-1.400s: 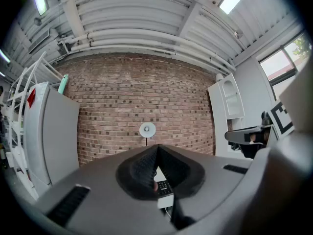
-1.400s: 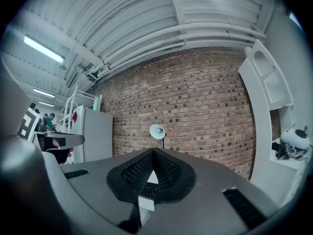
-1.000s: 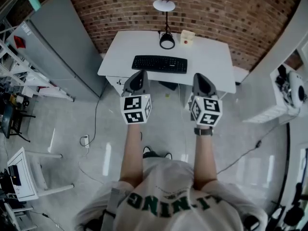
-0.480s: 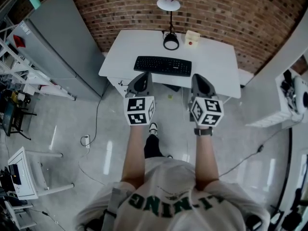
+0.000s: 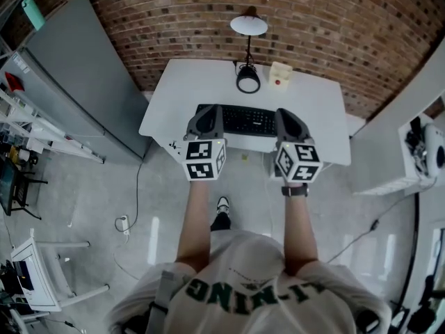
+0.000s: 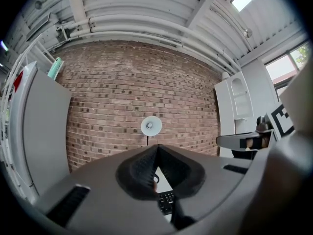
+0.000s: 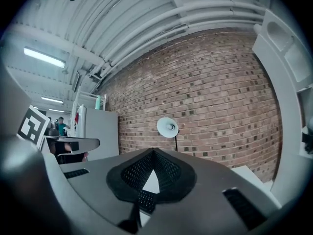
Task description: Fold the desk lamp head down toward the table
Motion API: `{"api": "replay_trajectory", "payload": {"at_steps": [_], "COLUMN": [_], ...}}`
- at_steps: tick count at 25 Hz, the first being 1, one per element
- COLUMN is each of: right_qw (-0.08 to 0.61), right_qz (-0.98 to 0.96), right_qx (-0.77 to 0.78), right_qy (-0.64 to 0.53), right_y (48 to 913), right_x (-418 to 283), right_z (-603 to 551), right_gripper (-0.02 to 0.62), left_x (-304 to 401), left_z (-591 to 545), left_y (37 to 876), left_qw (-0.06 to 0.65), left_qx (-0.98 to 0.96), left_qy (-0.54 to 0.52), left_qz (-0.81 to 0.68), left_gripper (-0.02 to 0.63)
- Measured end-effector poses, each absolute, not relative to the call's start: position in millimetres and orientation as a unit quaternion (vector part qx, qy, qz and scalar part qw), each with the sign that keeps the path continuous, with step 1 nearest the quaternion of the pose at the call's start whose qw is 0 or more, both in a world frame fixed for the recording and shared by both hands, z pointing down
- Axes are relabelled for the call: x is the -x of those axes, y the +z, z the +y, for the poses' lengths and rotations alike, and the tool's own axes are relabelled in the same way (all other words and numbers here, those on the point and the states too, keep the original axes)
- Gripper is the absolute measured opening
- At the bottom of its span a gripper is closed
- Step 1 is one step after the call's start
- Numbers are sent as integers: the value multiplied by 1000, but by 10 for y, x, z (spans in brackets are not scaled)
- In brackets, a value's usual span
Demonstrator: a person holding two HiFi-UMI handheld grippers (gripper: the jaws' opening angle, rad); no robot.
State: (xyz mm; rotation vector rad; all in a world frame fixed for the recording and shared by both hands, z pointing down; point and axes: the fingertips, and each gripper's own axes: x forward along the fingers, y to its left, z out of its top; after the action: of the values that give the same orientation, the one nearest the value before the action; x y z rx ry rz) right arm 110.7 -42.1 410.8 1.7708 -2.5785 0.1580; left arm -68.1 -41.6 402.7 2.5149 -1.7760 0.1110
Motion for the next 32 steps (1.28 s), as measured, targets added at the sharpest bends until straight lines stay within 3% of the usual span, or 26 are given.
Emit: {"api": "replay_trajectory", "payload": {"at_steps": [18,32], "right_qw": [34,53], "right_qz": [-814,-827], "right_qx": [-579,-558], "right_qy": [12,-55], "right_y": [3892,3587], "right_x": [-487,-726], "right_z": [-2102,-2937], "right_gripper": [3,5], "left_x": [1057,752], "left_z": [-2113,-2801], "left_y": [4036,4110], "left_qw": [44,52], "left_qx": [-855,-856], "left_qy": [28,39], "left_qz": [-517,-513], "left_gripper": [-3,-3]}}
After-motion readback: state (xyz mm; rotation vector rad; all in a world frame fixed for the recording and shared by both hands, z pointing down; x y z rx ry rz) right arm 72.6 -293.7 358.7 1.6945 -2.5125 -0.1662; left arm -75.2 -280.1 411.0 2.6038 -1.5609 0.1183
